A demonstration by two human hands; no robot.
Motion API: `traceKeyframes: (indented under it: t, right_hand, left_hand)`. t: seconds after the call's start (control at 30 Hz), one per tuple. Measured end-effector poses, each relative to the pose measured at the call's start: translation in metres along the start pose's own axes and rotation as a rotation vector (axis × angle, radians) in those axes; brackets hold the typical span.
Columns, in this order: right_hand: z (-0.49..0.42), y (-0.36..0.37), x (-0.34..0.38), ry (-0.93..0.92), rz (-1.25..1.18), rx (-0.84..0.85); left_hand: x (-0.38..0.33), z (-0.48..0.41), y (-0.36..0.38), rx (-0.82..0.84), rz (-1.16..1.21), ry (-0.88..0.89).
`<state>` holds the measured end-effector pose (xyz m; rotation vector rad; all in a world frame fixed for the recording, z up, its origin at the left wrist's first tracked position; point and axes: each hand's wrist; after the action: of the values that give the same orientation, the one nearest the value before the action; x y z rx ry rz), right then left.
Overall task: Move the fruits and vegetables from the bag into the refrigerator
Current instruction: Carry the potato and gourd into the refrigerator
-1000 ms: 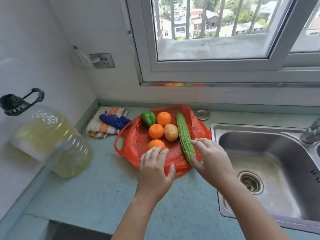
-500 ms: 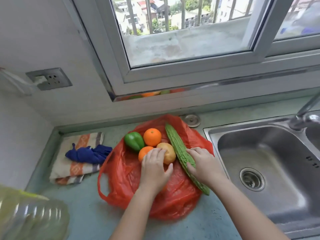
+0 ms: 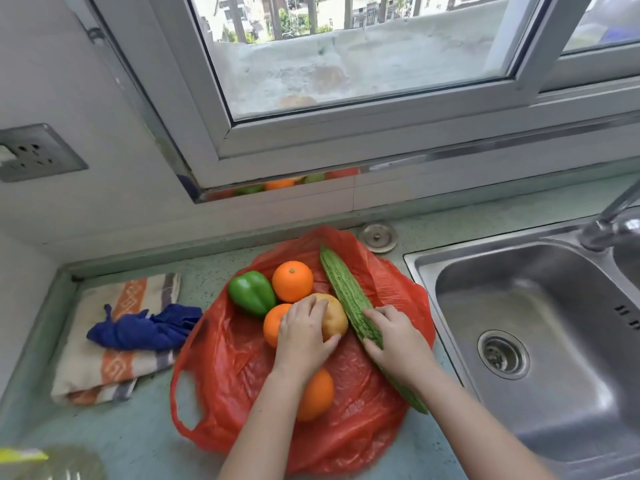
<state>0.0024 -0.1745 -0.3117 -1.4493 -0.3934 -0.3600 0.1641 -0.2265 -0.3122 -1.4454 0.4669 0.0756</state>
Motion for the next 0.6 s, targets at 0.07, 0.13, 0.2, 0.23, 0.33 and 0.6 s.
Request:
traceKeyframes:
  t: [0.07, 0.13, 0.2, 0.23, 0.33, 0.6]
  right_hand:
    - [-0.001, 0.004, -0.002, 0.008, -0.033, 0.003]
    - [-0.002, 0.008, -0.005, 0.017, -0.070, -0.006]
    - [-0.003, 0.011, -0.006, 0.028, -0.108, -0.014]
    - [-0.003, 0.013, -0.007, 0.034, -0.125, -0.017]
    - [-0.004, 0.016, -0.010, 0.051, -0.185, -0.023]
    - [-0.005, 0.021, -0.013, 0.067, -0.296, -0.039]
  left_hand:
    - [0.002, -0.003, 0.002, 0.002, -0.010, -0.010]
    - [0.003, -0.006, 0.003, 0.014, -0.040, -0.008]
    - [0.003, -0.008, 0.004, 0.038, -0.085, -0.010]
    - [0.003, -0.009, 0.004, 0.056, -0.104, -0.017]
    - [0.002, -0.013, 0.005, 0.105, -0.123, -0.048]
    - [-0.001, -0.017, 0.005, 0.110, -0.151, -0.065]
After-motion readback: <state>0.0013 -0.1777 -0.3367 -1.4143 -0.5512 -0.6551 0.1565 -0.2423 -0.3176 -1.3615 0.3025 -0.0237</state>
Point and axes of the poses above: each hand's wrist, its own z-axis away from the middle knuckle, its own y-axis out of the palm, x = y × z, and after that the axes turned 8 degrees about -y, right-handed
